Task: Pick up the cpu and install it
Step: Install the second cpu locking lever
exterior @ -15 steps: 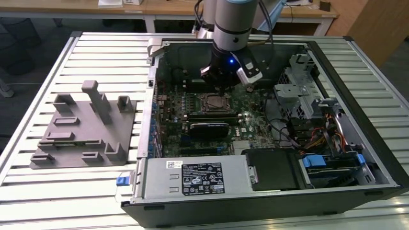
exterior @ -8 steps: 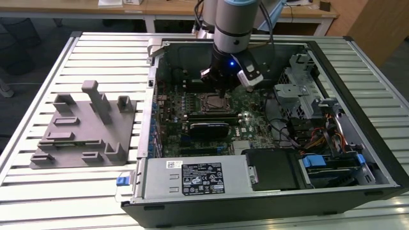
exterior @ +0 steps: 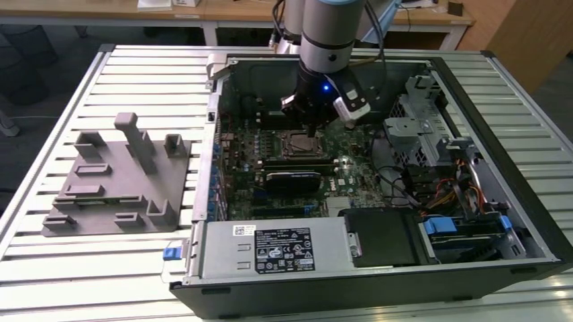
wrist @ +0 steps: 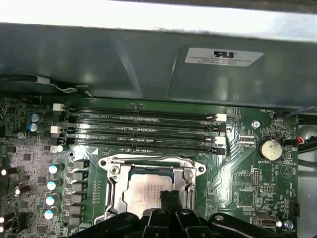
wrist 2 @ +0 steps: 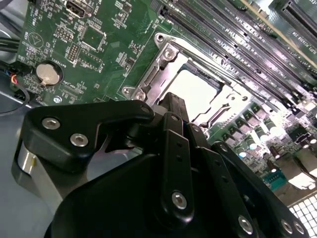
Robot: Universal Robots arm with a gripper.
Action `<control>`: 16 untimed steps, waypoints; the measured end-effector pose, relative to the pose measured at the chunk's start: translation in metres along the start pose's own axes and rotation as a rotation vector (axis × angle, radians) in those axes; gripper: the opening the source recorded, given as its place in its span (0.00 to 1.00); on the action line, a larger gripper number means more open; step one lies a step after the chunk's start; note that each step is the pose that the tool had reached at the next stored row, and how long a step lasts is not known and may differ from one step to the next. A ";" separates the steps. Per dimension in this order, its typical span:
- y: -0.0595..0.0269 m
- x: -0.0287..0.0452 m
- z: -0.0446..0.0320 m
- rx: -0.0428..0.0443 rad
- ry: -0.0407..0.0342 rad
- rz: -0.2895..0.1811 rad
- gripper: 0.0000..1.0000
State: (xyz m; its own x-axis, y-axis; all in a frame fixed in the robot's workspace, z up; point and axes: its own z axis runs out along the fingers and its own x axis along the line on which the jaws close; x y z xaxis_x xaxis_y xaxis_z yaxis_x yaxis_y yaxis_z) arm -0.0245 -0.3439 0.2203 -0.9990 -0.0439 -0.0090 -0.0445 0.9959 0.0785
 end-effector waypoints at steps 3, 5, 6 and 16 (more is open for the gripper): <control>-0.0004 0.0000 -0.0019 0.0002 0.0001 0.000 0.11; -0.0004 0.0000 -0.0034 0.0002 0.0001 0.000 0.11; -0.0004 0.0000 -0.0039 0.0002 0.0001 0.000 0.11; -0.0074 0.0003 -0.0047 0.0001 0.0001 0.000 0.11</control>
State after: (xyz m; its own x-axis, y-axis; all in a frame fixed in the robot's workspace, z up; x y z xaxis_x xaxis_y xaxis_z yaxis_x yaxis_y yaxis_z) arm -0.0245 -0.3516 0.2244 -0.9990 -0.0439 -0.0090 -0.0445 0.9959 0.0784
